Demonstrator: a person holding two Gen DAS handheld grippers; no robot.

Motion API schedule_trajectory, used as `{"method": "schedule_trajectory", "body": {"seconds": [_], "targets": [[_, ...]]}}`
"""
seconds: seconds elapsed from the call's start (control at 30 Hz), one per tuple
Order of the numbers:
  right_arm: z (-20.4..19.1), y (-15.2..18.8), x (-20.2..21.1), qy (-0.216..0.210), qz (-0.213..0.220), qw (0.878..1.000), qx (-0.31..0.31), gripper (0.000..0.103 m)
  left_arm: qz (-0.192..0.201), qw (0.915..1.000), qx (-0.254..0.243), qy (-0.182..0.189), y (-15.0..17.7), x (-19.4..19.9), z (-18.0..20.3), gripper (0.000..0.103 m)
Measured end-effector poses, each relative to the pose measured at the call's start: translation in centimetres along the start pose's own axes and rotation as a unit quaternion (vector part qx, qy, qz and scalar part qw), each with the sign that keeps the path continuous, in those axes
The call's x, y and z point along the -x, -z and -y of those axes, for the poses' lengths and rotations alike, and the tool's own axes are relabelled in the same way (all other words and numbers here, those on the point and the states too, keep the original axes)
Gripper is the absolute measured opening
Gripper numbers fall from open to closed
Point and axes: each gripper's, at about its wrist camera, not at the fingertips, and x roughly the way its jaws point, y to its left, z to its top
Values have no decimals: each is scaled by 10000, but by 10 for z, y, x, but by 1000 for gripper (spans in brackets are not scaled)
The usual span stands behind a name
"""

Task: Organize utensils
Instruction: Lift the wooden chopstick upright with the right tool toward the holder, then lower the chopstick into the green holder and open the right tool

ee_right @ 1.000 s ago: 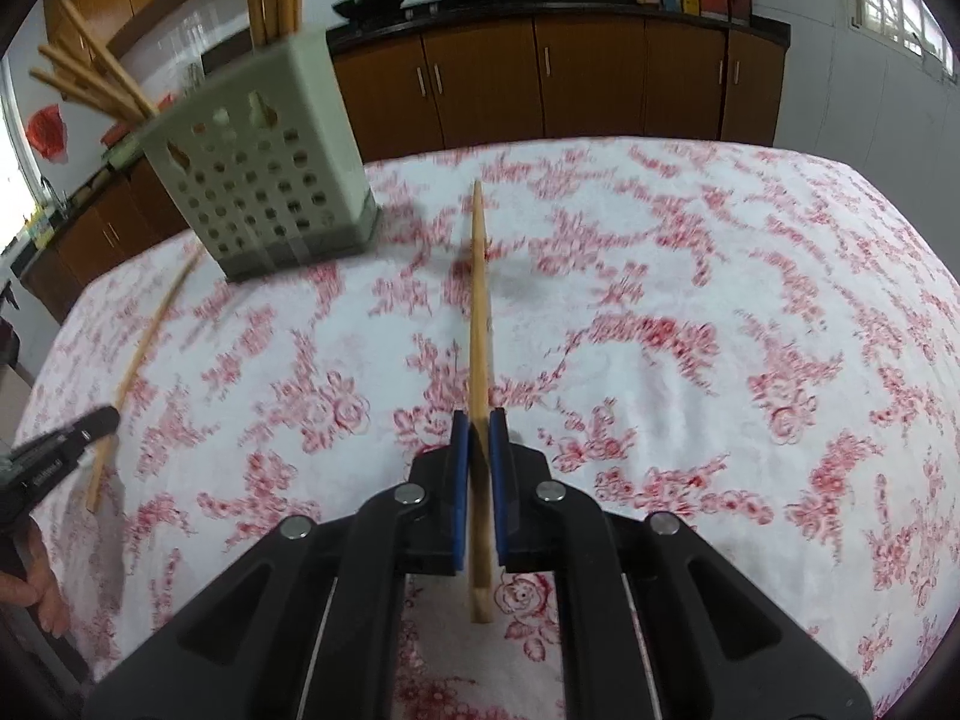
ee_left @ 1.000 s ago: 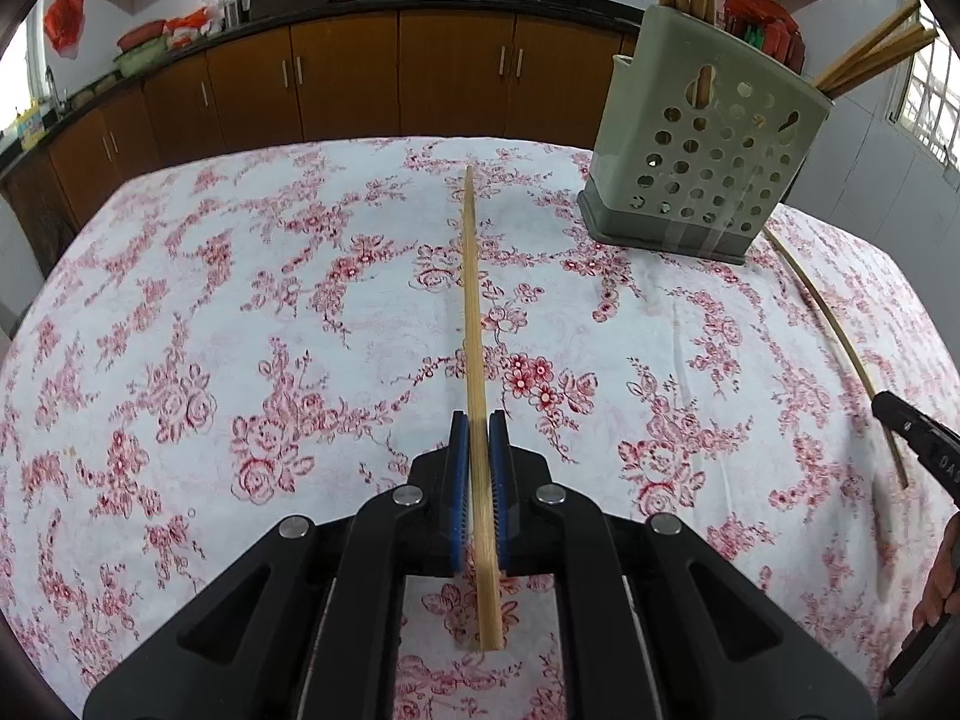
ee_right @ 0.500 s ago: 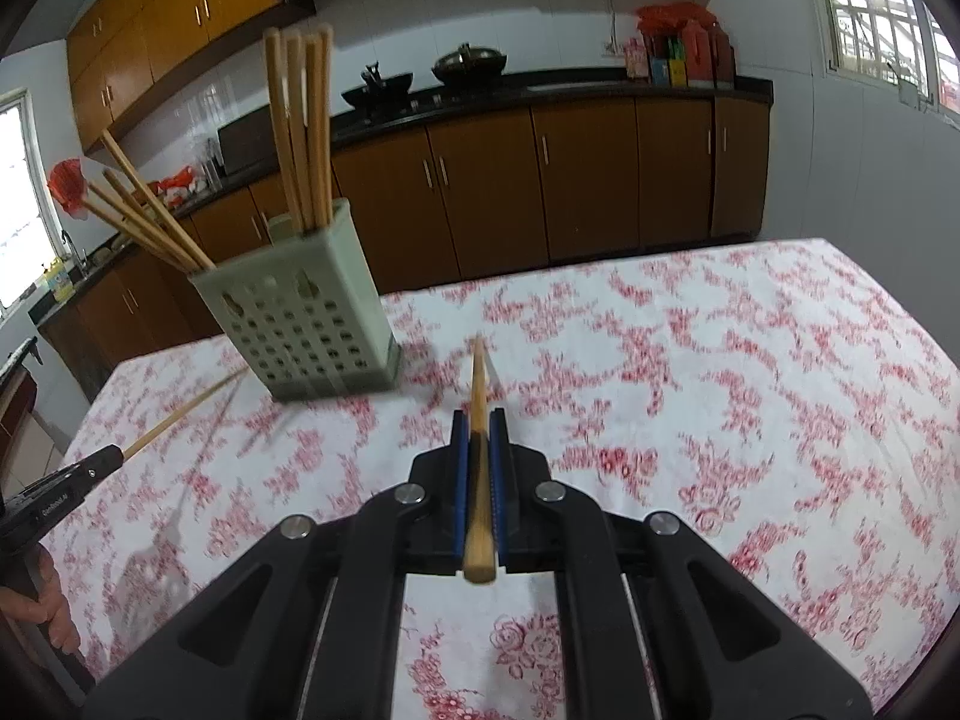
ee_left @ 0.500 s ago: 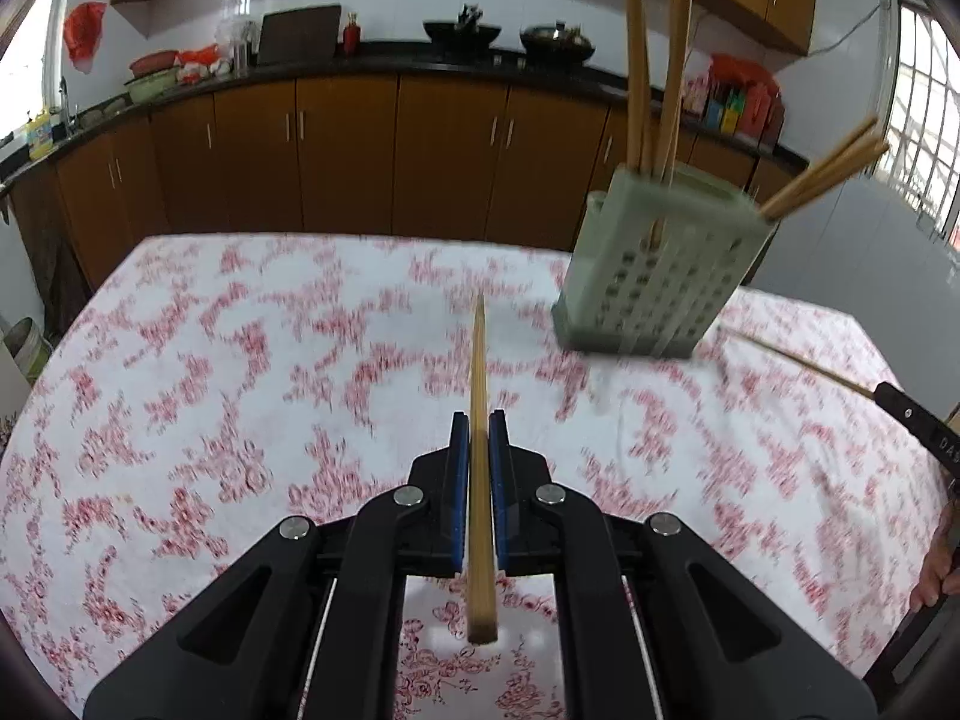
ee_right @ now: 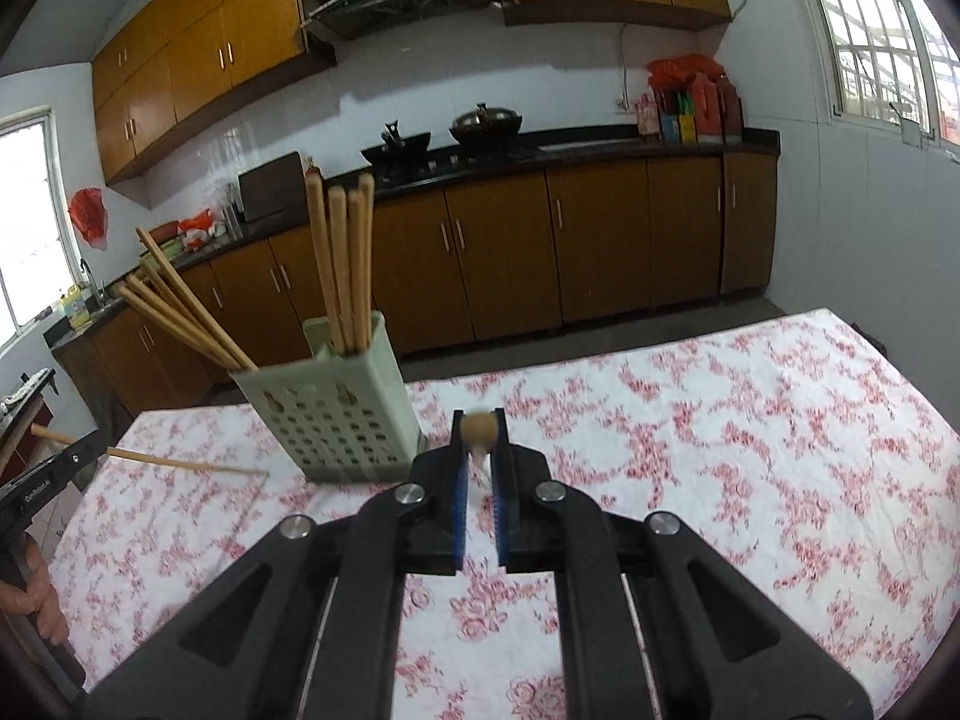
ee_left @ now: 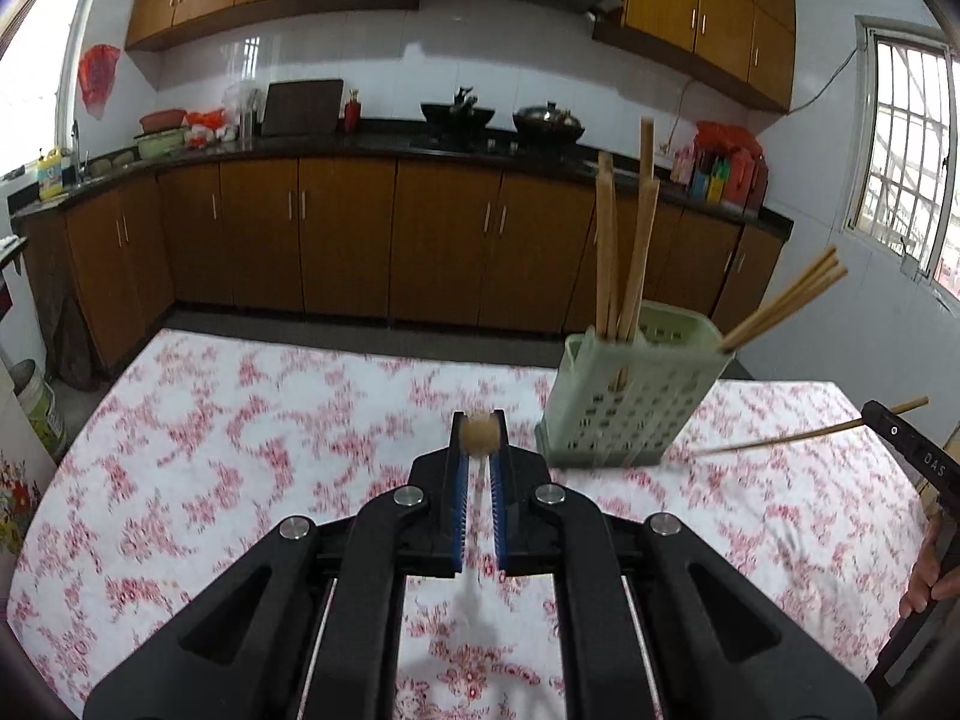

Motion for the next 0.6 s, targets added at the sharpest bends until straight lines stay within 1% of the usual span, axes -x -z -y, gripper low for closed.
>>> {"method": "schedule_trajectory", "body": {"seconds": [0.2, 0.43, 0.6], "targets": [[-6, -15, 7, -104, 202, 9997, -15, 8, 251, 9997, -21, 22, -14, 7, 2, 7], [-13, -21, 8, -123, 253, 9996, 47, 8, 331, 9994, -19, 20, -17, 9, 3, 7], [-19, -28, 16, -232, 290, 9992, 117, 8, 463, 9989, -11, 54, -21, 16, 4, 7]]}}
